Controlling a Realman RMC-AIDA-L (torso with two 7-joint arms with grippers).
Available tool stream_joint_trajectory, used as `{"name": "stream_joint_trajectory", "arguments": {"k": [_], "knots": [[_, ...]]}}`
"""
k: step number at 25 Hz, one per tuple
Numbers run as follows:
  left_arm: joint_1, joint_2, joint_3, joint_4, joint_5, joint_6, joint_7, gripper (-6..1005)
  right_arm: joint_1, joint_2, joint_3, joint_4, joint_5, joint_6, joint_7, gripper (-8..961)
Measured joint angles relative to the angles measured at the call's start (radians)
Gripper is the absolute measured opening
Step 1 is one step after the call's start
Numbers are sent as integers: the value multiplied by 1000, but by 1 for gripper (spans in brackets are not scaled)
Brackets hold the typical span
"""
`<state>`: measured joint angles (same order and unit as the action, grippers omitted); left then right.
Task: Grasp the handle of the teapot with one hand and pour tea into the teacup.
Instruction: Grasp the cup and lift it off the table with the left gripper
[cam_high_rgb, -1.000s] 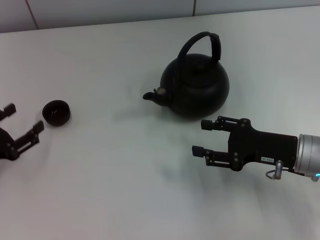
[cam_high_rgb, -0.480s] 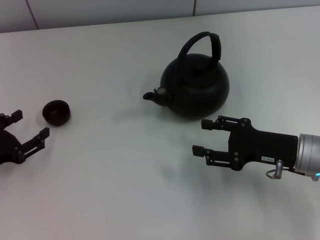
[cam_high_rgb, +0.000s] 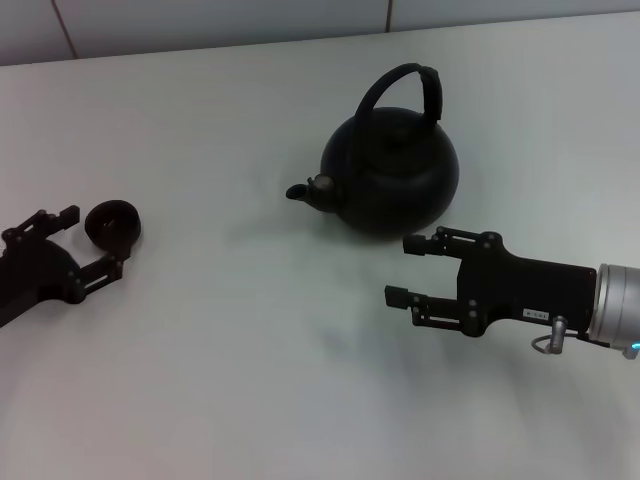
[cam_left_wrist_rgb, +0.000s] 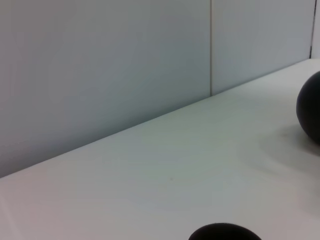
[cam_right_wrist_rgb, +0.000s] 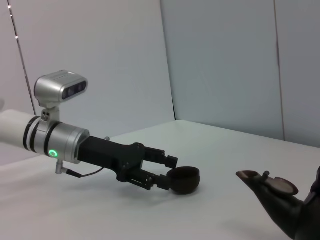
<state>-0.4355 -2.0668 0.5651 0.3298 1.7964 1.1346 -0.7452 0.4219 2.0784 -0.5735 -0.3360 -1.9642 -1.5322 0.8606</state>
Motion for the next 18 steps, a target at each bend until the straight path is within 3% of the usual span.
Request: {"name": "stream_joint_trajectory", "arguments": {"k": [18], "knots": [[-58, 0, 12, -29, 2, -83, -3, 776, 3, 0, 0, -3, 12, 0, 14, 709]]}}
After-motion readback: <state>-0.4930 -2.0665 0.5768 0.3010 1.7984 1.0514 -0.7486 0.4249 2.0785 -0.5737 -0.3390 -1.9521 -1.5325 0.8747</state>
